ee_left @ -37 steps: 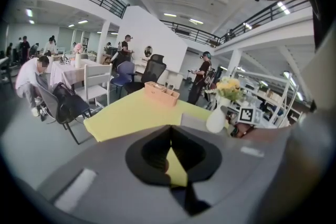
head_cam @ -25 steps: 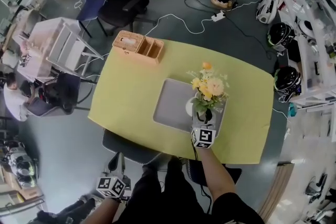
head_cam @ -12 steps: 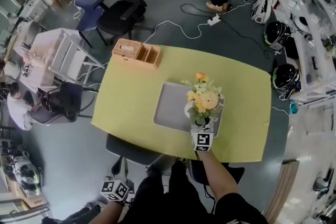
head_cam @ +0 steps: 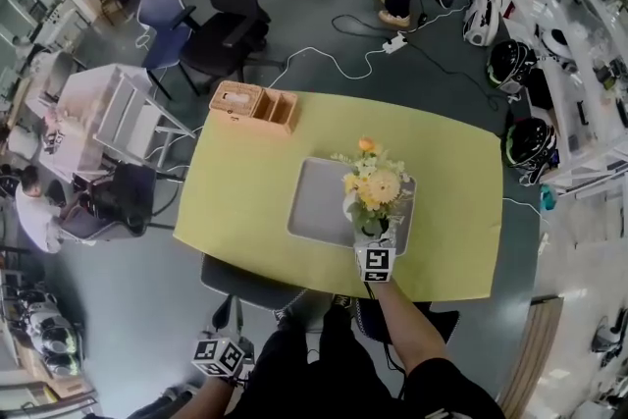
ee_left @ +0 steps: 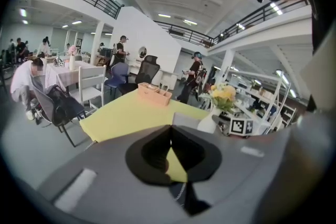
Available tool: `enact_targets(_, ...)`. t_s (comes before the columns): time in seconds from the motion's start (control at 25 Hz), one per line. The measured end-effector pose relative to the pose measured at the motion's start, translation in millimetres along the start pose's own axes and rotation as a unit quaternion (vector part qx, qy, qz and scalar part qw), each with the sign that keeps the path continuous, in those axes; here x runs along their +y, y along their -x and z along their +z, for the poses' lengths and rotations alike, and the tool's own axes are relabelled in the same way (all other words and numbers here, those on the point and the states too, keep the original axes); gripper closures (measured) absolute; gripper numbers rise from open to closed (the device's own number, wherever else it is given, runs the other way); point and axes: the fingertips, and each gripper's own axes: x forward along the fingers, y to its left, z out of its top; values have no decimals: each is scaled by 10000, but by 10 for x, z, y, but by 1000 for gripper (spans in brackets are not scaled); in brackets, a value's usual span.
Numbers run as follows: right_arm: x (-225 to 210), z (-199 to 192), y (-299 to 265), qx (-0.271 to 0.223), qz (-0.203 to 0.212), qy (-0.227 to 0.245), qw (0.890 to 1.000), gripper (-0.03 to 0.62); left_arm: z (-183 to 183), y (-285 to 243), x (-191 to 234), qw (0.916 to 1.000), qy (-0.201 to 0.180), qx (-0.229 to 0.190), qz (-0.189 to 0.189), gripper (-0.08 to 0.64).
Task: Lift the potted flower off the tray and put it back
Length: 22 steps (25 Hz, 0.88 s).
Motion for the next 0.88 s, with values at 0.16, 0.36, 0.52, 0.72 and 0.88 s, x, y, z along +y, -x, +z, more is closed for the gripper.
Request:
enact_targets(0.16, -39, -33, 39, 80, -58, 60, 9999, 345, 0, 26, -7, 10000, -15, -37, -16, 552)
enact_targets(0.36, -37, -7, 55, 127, -103, 98, 9998, 331, 13, 73, 45, 10000, -8, -78, -34, 552)
enact_targets(0.52, -52, 7, 96, 158, -177, 80, 9997, 320, 37, 106, 70, 9999, -31, -141, -87, 552)
enact_targets(0.72, -127, -42, 290, 304, -450, -78, 9985, 301, 162, 147, 37, 9990, -211, -273, -280, 552)
enact_targets(0.88, -113, -140, 624, 535, -692, -178, 9960, 299, 223, 160, 47, 9975, -280, -335, -555, 552)
